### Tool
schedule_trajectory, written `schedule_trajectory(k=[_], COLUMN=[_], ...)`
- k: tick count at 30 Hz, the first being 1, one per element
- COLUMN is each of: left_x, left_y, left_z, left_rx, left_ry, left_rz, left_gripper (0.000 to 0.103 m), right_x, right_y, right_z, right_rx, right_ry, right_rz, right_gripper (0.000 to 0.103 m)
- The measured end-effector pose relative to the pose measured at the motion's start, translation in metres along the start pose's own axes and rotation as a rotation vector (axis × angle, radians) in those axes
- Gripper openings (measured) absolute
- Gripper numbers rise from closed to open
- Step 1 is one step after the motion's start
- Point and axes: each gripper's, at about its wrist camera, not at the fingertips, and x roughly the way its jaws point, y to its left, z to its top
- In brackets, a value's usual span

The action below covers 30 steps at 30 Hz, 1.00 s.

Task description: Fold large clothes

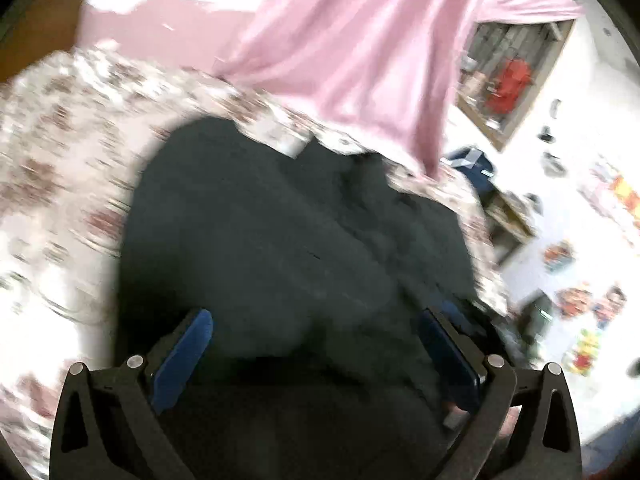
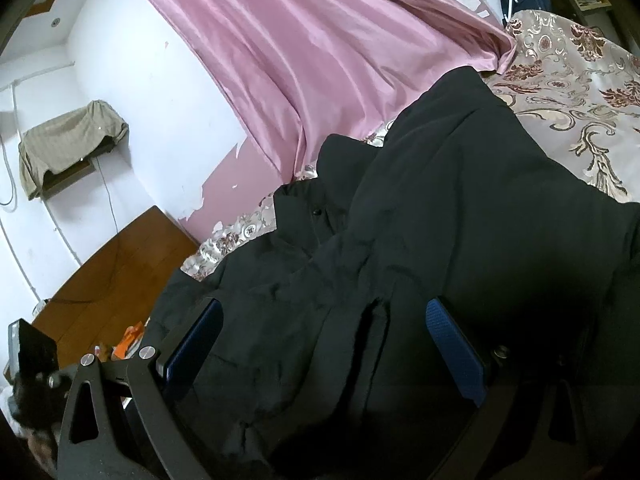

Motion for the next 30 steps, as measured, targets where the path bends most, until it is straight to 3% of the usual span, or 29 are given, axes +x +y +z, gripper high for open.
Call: schedule_trajectory(k=[6, 12, 14, 16, 18, 19, 21, 23, 30], left_x=[-0.010, 0.006, 0.009, 0.009, 0.010, 0.011, 0.010, 0.004, -0.009], left_y=[0.043, 0.081, 0.085, 0.082, 0.078, 0.075, 0.068, 0.061, 0.034], left_z=[0.020, 0.004, -0.007, -0.009, -0.008, -0.006, -0.003, 0.000, 0.015], left_rx=[-0.051, -0.212, -0.219, -0.197, -0.171, -0.156, -0.127, -0.095, 0.031], left_ry=[-0.047, -0.031, -0.027, -0.037, -0.029, -0.022, -0.021, -0.049, -0.124], left_rz=[0.226, 0.287, 0.295, 0.303, 0.303, 0.301, 0.303, 0.286, 0.269], left_gripper=[0.103, 0.103, 0.103, 0.103, 0.103, 0.103, 0.103, 0.103, 0.103], right_x=[0.003, 0.002, 0.001, 0.002, 0.003, 0.002, -0.002, -0.017, -0.078], right_y=[0.012, 0.022, 0.024, 0.024, 0.022, 0.020, 0.016, 0.018, 0.056], right_z=[-0.006, -0.011, -0.013, -0.016, -0.017, -0.017, -0.017, -0.008, 0.070], right_rx=[-0.056, -0.079, -0.081, -0.073, -0.060, -0.046, 0.000, 0.050, -0.182], right_ry=[0.076, 0.124, 0.143, 0.168, 0.198, 0.208, 0.213, 0.186, -0.002], right_rz=[-0.066, -0.106, -0.127, -0.142, -0.185, -0.189, -0.162, -0.086, -0.163], right_gripper=[0.100, 0.098, 0.089, 0.059, 0.040, 0.026, 0.008, 0.004, 0.003])
